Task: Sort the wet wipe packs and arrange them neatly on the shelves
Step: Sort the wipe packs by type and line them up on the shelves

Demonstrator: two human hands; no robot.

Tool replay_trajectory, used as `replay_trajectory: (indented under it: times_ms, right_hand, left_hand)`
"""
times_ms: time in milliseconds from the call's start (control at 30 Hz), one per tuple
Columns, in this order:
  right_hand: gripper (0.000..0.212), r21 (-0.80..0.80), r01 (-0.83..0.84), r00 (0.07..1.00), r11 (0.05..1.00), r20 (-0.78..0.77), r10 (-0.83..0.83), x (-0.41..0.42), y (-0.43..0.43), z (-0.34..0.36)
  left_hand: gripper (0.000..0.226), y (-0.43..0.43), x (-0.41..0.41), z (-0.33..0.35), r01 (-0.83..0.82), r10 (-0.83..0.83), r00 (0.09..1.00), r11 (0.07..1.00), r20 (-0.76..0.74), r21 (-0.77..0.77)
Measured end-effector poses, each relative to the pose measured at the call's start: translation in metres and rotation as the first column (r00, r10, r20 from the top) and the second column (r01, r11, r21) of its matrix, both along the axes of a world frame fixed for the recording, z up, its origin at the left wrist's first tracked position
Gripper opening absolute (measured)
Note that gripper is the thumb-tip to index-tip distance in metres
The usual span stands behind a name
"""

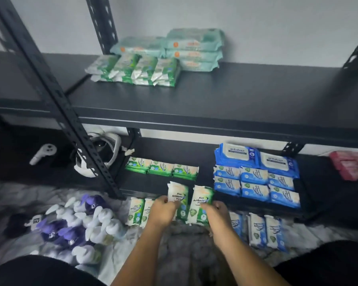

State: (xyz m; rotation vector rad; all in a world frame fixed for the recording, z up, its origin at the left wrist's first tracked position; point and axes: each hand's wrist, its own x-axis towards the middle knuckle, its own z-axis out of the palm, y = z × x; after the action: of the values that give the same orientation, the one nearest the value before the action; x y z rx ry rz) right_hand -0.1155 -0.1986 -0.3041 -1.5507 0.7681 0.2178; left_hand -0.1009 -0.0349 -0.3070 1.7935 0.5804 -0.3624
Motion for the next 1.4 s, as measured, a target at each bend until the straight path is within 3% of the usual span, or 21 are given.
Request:
replay_trajectory:
  times_ms: [100,267,367,533,633,767,933,1000,1067,1100,1267,1333,1400]
  right_hand:
    - [0.027,0.079,0.012,0.997,0.997,0.079,-0.018,-0.009,-0.010,0.047]
    - [0.024,0.216,-0.013,0.965,0.976,0.258,-0.044,-0.019,-0.021,0.129]
    - [0.022,0.136,-0.072,0.900,0.988,0.437,0.006,-0.017,-0.028,0.183]
    - [0.036,-0.070,-0.154,0.756,0.986,0.634,0.163,0.003,-0.039,0.265]
    - [0.048,-0.138,-0.120,0.749,0.983,0.637,0.181,0.030,-0.043,0.284]
    - [0.054,-0.245,-0.058,0.773,0.968,0.602,0.199,0.073,-0.041,0.285]
    - [0.034,-0.392,-0.086,0.832,0.916,0.478,0.283,0.106,-0.044,0.281]
    - [0.024,-0.484,-0.104,0.843,0.869,0.421,0.335,0.112,-0.049,0.279]
    - [0.036,-0.550,-0.086,0.840,0.831,0.408,0.357,0.117,-0.051,0.277]
    - [0.045,-0.569,-0.063,0.838,0.820,0.416,0.353,0.119,-0.052,0.275]
    - [0.013,-0.710,0.128,0.700,0.692,0.559,0.444,0.120,-0.052,0.260]
    - [0.009,-0.715,0.182,0.603,0.675,0.623,0.498,0.111,-0.055,0.258]
    - [0.018,-0.790,0.149,0.520,0.594,0.574,0.632,0.095,-0.060,0.256]
  left_hand:
    - [0.010,-0.009,-0.018,0.057,-0.055,0.062,0.991,0.996,0.116,-0.065]
    - [0.025,-0.017,-0.031,0.138,0.013,0.017,0.952,0.995,0.306,-0.097]
    - [0.036,-0.020,-0.028,0.184,0.025,0.020,0.878,0.996,0.479,-0.087]
    - [0.032,-0.027,-0.008,0.253,0.005,-0.046,0.747,0.998,0.663,0.062]
    - [0.039,-0.031,0.017,0.279,0.018,-0.136,0.739,0.983,0.660,0.182]
    - [0.054,-0.038,0.055,0.294,0.017,-0.154,0.733,0.978,0.662,0.209]
    - [0.048,-0.044,0.100,0.282,0.047,-0.269,0.790,0.922,0.551,0.384]
    - [0.049,-0.042,0.113,0.277,0.034,-0.347,0.809,0.833,0.474,0.552]
    - [0.050,-0.039,0.122,0.270,-0.035,-0.392,0.809,0.711,0.438,0.702]
    - [0.051,-0.037,0.126,0.266,-0.063,-0.395,0.798,0.697,0.455,0.715]
    - [0.042,-0.034,0.129,0.247,-0.160,-0.359,0.606,0.819,0.710,0.551]
    - [0.033,-0.031,0.118,0.250,-0.186,-0.384,0.508,0.825,0.771,0.534]
    - [0.033,-0.021,0.104,0.250,-0.138,-0.470,0.412,0.814,0.781,0.563]
